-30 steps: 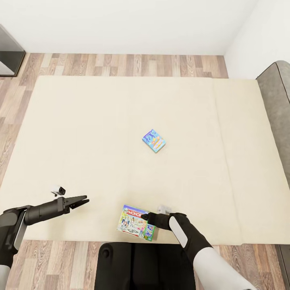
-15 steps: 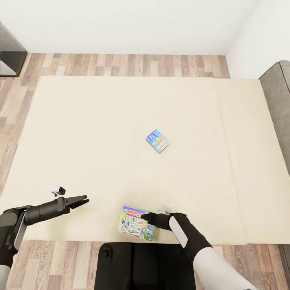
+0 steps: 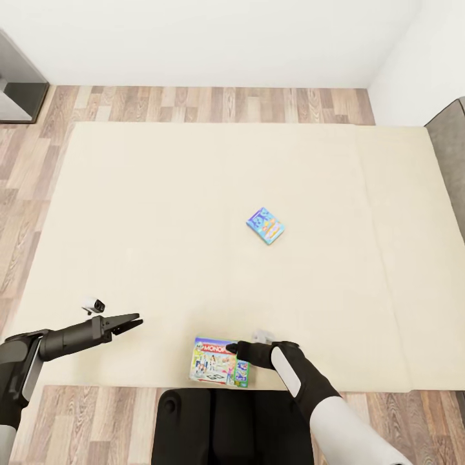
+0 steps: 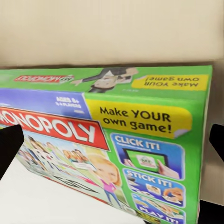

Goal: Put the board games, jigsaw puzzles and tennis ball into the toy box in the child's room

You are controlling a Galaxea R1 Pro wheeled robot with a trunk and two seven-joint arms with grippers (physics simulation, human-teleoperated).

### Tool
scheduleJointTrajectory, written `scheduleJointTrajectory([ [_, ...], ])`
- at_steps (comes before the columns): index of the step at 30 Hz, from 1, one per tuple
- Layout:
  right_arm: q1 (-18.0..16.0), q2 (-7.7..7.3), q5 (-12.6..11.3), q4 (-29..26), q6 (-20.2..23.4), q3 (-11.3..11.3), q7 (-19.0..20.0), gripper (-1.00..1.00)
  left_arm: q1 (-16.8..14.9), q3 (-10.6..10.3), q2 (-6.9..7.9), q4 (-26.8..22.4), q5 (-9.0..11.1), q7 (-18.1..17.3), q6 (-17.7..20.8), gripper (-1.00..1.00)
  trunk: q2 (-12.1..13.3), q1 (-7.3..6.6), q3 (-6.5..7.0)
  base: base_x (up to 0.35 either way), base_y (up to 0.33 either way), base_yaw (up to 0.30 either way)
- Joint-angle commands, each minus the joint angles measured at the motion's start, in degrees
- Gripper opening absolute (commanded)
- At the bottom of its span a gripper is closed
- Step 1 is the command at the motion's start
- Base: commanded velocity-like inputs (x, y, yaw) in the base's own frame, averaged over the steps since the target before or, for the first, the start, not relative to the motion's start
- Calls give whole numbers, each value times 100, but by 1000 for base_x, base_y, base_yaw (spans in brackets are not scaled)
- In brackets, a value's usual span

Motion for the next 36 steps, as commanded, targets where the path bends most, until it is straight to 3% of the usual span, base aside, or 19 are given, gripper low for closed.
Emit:
scheduleJointTrajectory([
  [1, -1, -1, 8, -5, 47, 1, -5, 100, -1, -2, 1, -1, -6, -25, 61, 100, -8, 3, -6, 0, 17, 0],
  [20, -19, -1, 20, -13, 643, -6, -145, 100, -1, -6, -1, -1, -6, -25, 61, 100, -8, 3, -6, 0, 2, 0],
  [36, -19, 0, 25, -14, 669, -8, -152, 100, -1, -6, -1, -1, -6, -25, 61, 100, -8, 3, -6, 0, 0, 0],
])
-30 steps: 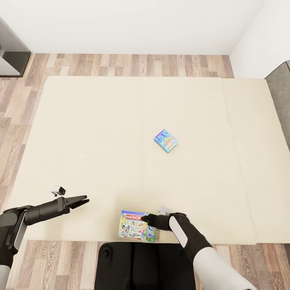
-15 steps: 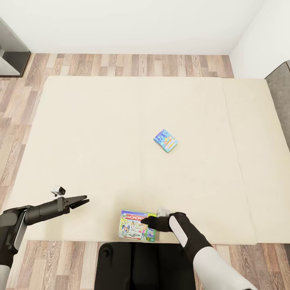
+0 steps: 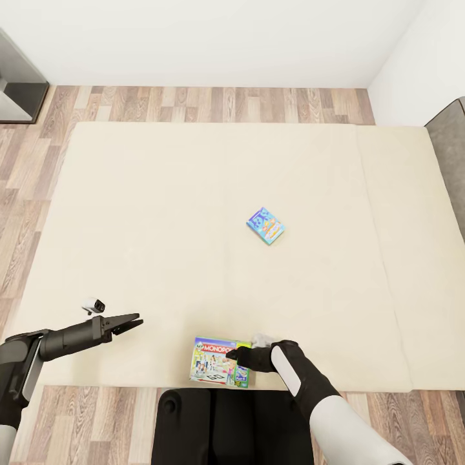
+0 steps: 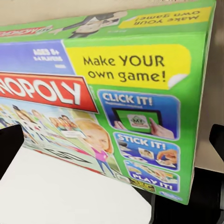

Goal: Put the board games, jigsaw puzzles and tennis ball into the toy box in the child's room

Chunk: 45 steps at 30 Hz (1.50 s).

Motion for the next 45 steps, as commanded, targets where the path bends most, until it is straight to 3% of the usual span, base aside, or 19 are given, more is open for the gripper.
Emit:
scheduleJointTrajectory([
  [1, -1, -1, 28, -5, 20, 0, 22, 100, -1, 0, 2, -1, -6, -25, 61, 100, -9, 3, -6, 0, 0, 0],
  [45, -1, 5, 19, -5, 11, 0, 32, 100, -1, 8, 4, 8, -6, -25, 61, 100, -9, 3, -6, 0, 59, 0],
])
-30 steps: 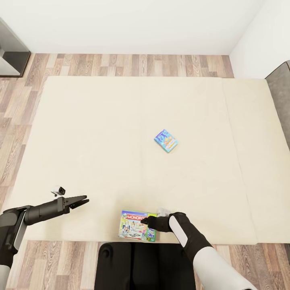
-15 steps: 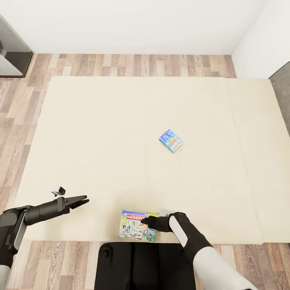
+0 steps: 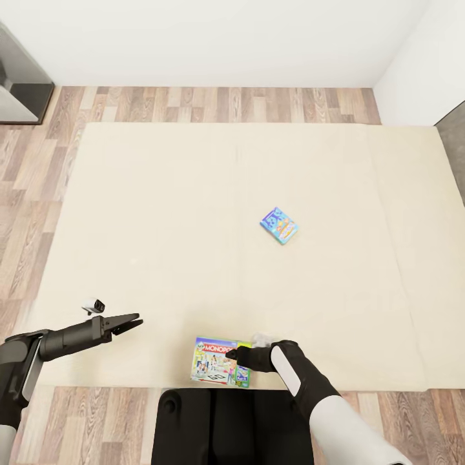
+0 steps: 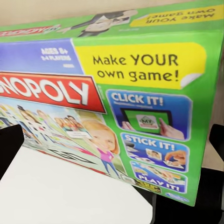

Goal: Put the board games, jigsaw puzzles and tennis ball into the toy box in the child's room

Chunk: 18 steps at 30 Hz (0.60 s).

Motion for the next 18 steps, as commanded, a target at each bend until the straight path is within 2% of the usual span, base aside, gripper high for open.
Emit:
scheduleJointTrajectory([
  [1, -1, 1, 25, -5, 23, -1, 21, 100, -1, 0, 2, 0, -5, -25, 61, 100, -9, 3, -6, 0, 112, 0],
  [18, -1, 17, 25, -5, 23, -1, 21, 100, -1, 0, 2, 0, -5, -25, 61, 100, -9, 3, -6, 0, 116, 0],
])
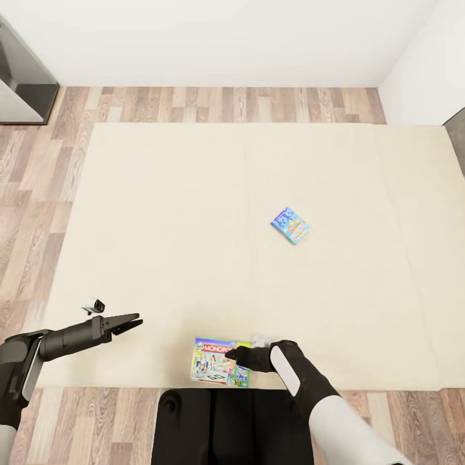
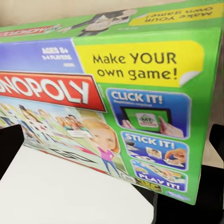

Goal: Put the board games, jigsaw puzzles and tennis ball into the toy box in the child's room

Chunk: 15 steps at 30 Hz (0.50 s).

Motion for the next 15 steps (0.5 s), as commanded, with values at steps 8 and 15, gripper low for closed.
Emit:
scheduleJointTrajectory([
  [8, -1, 21, 29, -5, 23, -1, 21, 100, -1, 0, 2, -2, -5, -25, 61, 100, -9, 3, -6, 0, 117, 0],
  [15, -1, 22, 28, -5, 23, -1, 21, 100, -1, 0, 2, -1, -5, -25, 61, 100, -9, 3, -6, 0, 117, 0],
])
